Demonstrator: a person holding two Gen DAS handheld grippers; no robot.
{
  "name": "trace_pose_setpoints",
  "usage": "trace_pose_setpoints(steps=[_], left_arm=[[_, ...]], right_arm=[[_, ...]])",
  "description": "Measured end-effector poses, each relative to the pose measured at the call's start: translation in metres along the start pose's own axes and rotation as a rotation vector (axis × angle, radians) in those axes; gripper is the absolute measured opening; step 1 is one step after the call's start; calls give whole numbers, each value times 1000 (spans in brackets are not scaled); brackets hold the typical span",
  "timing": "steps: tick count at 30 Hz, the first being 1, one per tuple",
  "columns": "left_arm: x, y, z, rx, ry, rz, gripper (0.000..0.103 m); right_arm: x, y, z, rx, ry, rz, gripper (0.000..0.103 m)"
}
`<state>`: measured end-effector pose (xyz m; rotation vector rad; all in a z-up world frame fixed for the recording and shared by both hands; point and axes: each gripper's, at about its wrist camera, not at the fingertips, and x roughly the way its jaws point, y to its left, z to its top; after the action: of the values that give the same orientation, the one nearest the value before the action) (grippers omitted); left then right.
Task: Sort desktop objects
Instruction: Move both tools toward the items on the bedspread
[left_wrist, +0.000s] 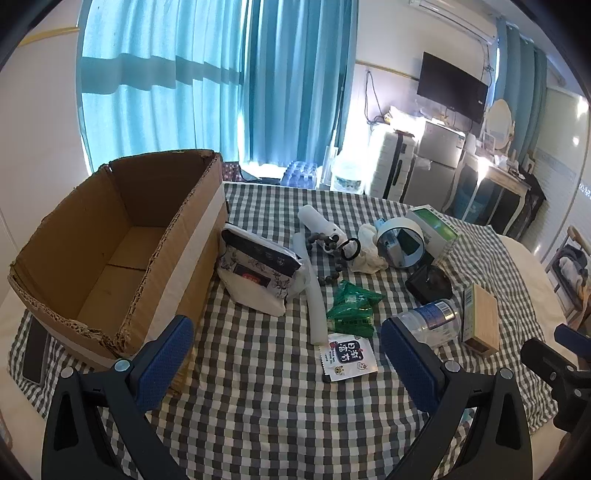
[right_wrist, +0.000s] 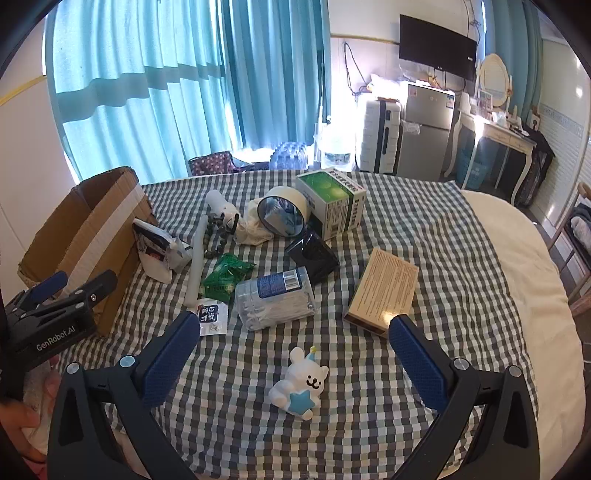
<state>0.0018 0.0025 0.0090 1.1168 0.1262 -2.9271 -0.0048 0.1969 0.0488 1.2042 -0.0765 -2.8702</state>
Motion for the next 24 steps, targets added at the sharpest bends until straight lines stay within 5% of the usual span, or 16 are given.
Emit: trace_pose_setpoints(steps=[24], left_arm=[[15,-13,-11,54,35,-8,103]], right_arm=[[8,-12,-1,63,51,44,97]])
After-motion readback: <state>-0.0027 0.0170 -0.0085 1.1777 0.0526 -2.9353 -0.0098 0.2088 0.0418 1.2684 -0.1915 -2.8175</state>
